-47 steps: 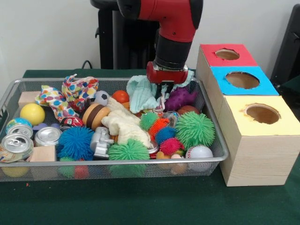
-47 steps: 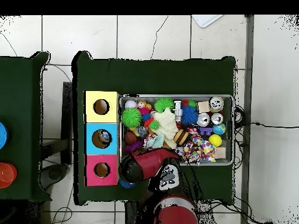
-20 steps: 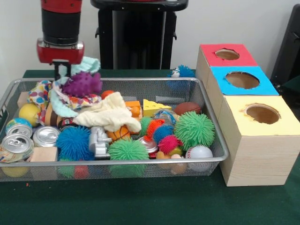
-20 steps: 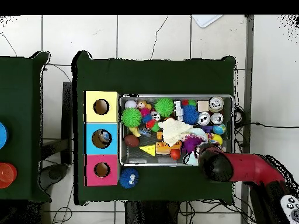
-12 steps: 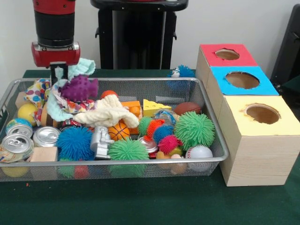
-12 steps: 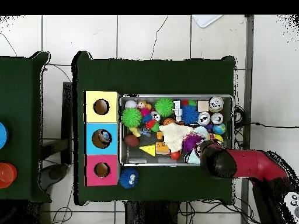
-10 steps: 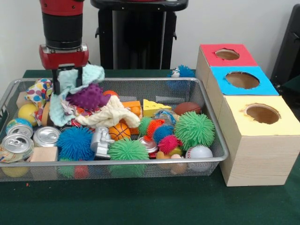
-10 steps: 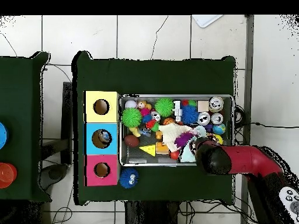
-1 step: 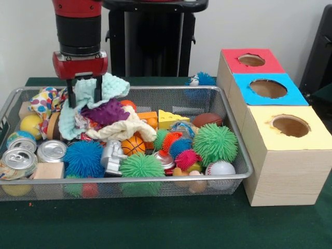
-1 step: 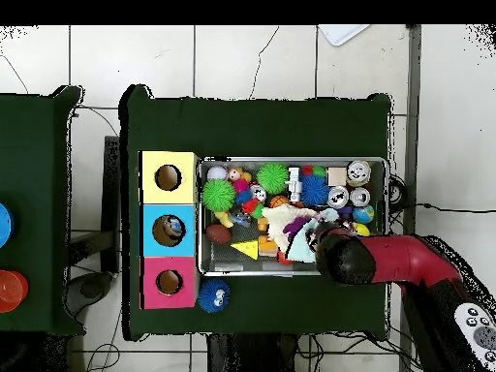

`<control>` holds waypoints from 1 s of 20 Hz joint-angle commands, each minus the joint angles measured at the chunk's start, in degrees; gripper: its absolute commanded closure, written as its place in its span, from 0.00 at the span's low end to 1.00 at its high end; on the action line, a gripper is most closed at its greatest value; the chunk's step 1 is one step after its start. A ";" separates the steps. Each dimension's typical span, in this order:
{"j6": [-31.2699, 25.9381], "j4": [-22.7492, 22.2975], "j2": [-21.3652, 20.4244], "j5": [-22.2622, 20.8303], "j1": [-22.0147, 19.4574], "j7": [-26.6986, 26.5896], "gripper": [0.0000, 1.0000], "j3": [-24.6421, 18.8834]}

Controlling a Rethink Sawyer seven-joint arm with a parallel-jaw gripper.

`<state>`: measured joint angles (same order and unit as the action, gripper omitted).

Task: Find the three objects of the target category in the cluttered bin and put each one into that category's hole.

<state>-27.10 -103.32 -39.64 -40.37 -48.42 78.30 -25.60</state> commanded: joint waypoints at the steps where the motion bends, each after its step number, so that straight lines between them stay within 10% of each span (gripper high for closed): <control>1: -4.08 -1.84 -0.51 2.36 2.03 -0.26 0.00 -3.85; 8: -8.21 -7.16 -9.74 12.29 10.25 9.98 0.00 -1.06; 20: -3.46 -6.98 -10.13 21.98 25.77 21.09 0.00 9.82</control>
<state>-27.35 -108.33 -49.47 -21.11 -23.37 81.82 -20.72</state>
